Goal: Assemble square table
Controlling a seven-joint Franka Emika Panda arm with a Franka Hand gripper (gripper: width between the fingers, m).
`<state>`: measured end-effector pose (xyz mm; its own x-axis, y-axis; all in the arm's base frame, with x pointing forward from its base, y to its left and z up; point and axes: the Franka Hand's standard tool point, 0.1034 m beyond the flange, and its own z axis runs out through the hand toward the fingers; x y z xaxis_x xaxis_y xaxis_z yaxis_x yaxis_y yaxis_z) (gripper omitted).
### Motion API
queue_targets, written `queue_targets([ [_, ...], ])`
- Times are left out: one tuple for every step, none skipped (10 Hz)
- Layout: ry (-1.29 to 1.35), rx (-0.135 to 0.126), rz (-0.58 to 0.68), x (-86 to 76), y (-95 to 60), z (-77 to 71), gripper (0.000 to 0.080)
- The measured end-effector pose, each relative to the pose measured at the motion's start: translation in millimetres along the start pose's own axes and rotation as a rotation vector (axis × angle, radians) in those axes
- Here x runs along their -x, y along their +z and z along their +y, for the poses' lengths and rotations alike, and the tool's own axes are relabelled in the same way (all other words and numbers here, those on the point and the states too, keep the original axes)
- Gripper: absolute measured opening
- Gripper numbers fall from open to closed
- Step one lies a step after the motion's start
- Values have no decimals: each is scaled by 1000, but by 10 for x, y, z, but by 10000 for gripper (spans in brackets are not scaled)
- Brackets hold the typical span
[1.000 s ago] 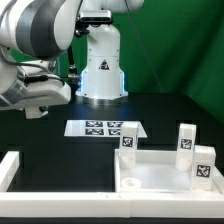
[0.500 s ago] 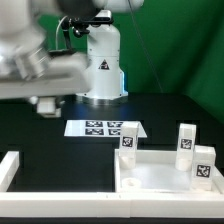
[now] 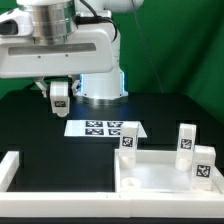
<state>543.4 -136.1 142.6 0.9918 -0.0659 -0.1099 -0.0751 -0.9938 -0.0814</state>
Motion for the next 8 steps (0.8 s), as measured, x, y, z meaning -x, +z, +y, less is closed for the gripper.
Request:
queue_targets([
  [23, 18, 67, -57, -10, -13, 291],
  [45, 30, 145, -250, -69, -206, 291],
  [52, 29, 238, -460, -140, -450, 291],
  [90, 16, 274, -558, -178, -673, 291],
  [120, 11, 369, -701, -223, -848, 291],
  [184, -9, 449, -803, -184, -1074, 291],
  [212, -27, 546, -866, -143, -1229, 291],
  [187, 1, 611, -858, -144, -1188, 291],
])
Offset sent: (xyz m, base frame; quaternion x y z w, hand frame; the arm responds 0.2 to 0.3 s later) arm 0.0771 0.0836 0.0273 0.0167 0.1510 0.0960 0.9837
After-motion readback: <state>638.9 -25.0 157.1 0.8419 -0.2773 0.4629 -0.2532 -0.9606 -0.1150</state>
